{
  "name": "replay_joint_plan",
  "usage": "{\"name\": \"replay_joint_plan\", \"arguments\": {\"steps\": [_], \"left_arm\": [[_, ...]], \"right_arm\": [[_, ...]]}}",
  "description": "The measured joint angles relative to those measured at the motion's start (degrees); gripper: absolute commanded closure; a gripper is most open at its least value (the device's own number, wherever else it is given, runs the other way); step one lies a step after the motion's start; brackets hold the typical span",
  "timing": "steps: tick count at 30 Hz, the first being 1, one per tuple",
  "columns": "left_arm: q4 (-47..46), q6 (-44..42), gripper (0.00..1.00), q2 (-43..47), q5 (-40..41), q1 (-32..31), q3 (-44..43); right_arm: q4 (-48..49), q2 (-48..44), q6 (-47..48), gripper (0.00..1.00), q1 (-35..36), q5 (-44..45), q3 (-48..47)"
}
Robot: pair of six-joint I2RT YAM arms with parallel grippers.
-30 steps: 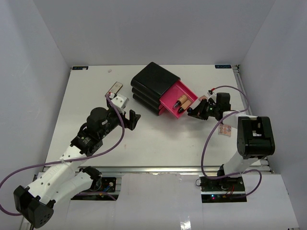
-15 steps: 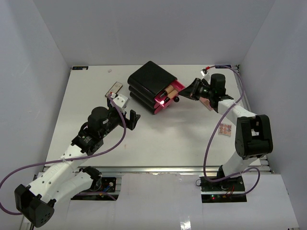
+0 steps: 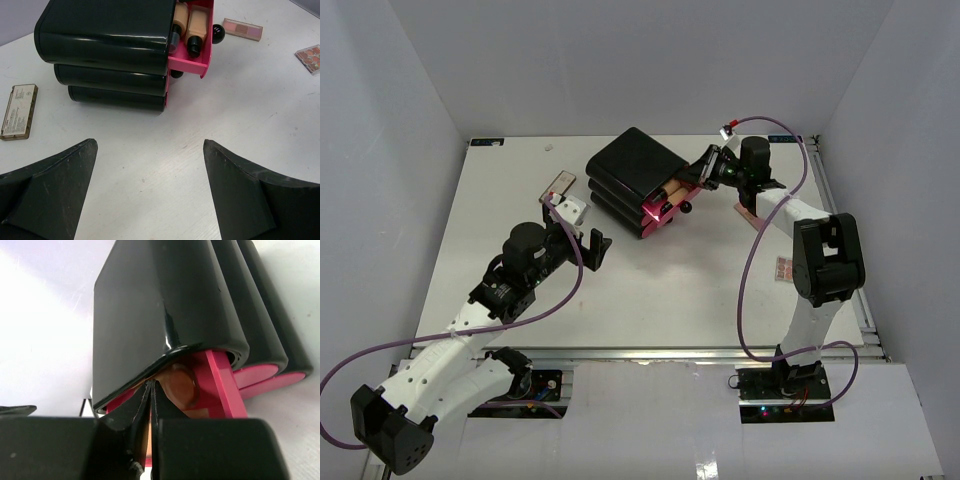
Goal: Organize the makeup
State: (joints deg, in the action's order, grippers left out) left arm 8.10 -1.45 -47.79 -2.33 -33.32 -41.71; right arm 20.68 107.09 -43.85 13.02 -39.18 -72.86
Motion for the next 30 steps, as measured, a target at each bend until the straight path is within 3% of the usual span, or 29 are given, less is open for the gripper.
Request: {"name": "replay_joint_plan", "arguments": {"steps": [9, 15, 21, 30], "left_arm": [[0.00, -0.05, 0.02, 0.01, -0.04, 0.17, 0.00], [0.02, -0.05, 0.02, 0.15, -0.09, 0.17, 0.00], [0.02, -0.03, 0.02, 0.46, -0.77, 0.21, 0.00], [0.01, -0.03, 0.02, 0.39, -1.12, 0.21, 0.00]], "right_arm": [[4.38, -3.14, 2.70, 0.92, -1.81, -4.70, 2.08], [-1.33, -10.71, 13.05, 0.92, -4.07, -5.59, 6.01], [-10.60, -19.97, 26.08, 0.91, -3.97, 2.46, 14.32], [-16.01, -14.45, 28.25, 0.91, -2.22, 9.69, 15.69]]}}
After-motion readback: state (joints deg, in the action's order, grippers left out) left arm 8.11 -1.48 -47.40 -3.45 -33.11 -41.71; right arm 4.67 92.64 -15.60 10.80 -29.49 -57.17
